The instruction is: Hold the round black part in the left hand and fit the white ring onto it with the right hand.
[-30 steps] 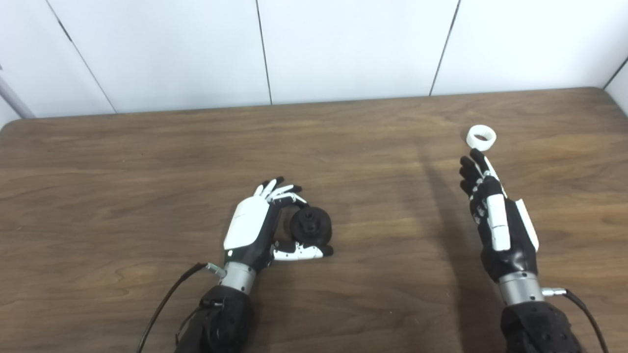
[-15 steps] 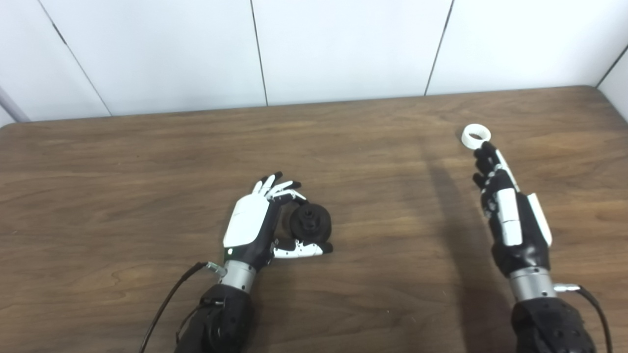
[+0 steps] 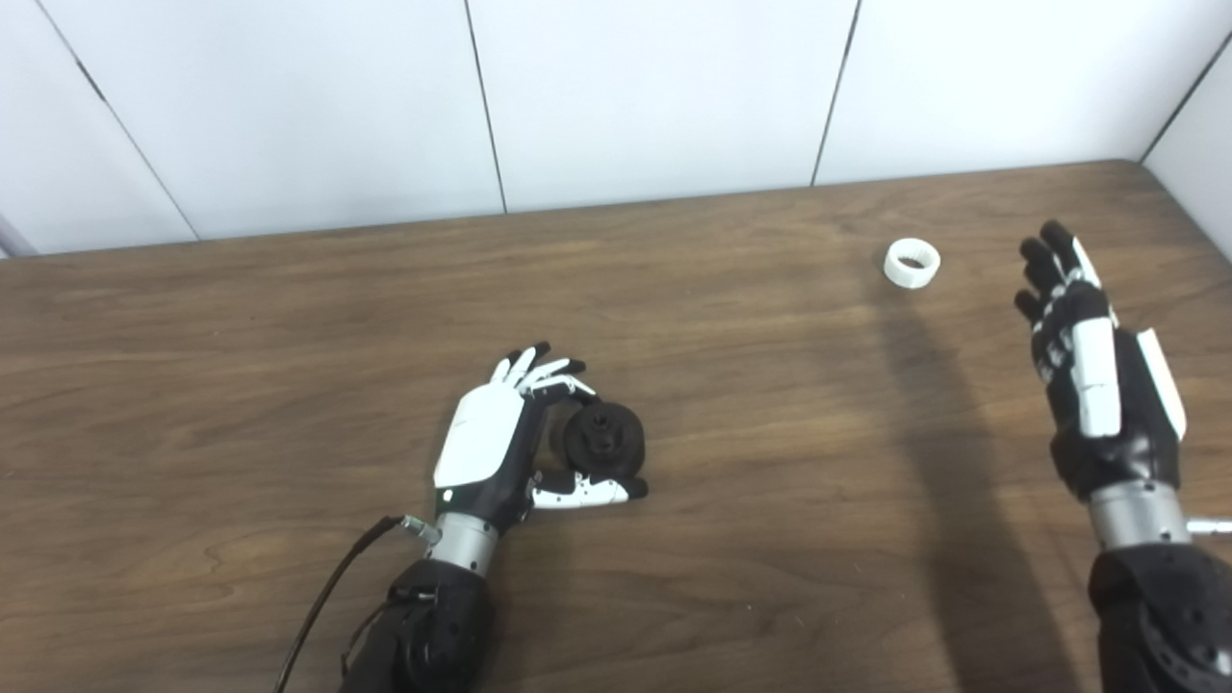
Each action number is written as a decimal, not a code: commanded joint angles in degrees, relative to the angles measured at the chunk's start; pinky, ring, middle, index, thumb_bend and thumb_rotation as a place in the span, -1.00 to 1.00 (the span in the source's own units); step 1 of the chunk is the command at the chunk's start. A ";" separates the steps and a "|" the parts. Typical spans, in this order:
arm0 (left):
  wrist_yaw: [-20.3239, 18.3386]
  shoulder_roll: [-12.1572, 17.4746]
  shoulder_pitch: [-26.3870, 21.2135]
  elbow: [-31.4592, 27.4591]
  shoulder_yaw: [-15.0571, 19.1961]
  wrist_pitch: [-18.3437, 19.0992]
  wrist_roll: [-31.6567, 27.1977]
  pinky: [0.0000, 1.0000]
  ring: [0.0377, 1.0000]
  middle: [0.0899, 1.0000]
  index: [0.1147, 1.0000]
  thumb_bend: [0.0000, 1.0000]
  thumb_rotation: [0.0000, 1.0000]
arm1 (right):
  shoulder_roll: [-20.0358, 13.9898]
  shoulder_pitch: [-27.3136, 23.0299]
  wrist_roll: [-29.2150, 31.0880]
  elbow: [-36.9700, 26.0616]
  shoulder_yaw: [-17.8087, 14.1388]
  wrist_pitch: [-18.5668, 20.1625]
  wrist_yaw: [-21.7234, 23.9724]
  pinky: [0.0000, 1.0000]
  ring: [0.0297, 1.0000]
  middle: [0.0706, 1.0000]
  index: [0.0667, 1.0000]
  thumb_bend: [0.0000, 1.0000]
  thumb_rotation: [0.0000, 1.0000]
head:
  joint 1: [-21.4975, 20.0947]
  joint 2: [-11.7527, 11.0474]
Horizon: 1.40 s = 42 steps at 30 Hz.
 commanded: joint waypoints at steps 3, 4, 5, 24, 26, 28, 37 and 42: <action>1.21 -1.44 3.72 5.78 -1.40 0.28 -0.06 1.00 0.92 0.63 -0.17 0.05 -0.89 | -3.06 -2.38 -0.30 -0.86 -1.68 -0.03 -0.18 0.93 0.96 0.87 0.88 0.27 0.96 | -0.03 -0.19; 1.22 -1.49 3.75 6.05 -1.41 0.32 -0.01 1.00 0.92 0.62 -0.17 0.05 -0.89 | -3.68 -2.70 -0.48 -0.78 -1.74 0.19 -0.03 0.92 0.96 0.87 0.88 0.27 0.95 | -0.27 -0.18; 1.19 -1.52 3.78 6.31 -1.42 0.32 -0.01 1.00 0.92 0.62 -0.17 0.05 -0.89 | -4.42 -3.03 -1.08 -0.67 -1.60 0.48 0.14 0.92 0.96 0.87 0.88 0.29 0.92 | -0.29 -0.21; 4.09 -2.37 5.15 10.15 -2.27 -0.45 1.03 1.00 0.88 0.59 -0.16 0.05 -0.89 | -12.70 -10.42 -2.47 1.98 0.60 6.70 4.79 0.95 0.92 0.84 0.85 0.29 0.77 | 1.81 0.26; 3.80 -2.50 5.41 9.65 -2.38 -0.26 1.18 1.00 0.87 0.59 -0.16 0.05 -0.89 | -13.19 -10.78 -2.69 2.24 1.01 6.84 5.33 0.97 0.94 0.86 0.87 0.27 0.79 | 2.12 0.49; 3.70 -2.62 5.64 9.08 -2.56 -0.01 1.61 1.00 0.86 0.58 -0.16 0.05 -0.89 | -13.83 -11.07 -3.55 2.64 1.66 6.74 5.69 0.97 0.94 0.87 0.88 0.25 0.81 | 2.12 0.49; 2.20 -1.75 6.37 6.95 -2.81 1.30 2.94 1.00 0.86 0.57 -0.16 0.05 -0.89 | -16.62 -12.86 -10.94 4.25 6.34 6.09 6.72 0.84 0.91 0.84 0.88 0.35 0.79 | 1.93 1.12; 1.21 -1.41 7.39 6.40 -2.59 1.91 3.02 1.00 0.88 0.57 -0.16 0.05 -0.89 | -18.31 -14.86 -14.26 5.04 7.97 7.03 7.63 0.83 0.88 0.86 0.88 0.38 0.62 | 2.04 1.69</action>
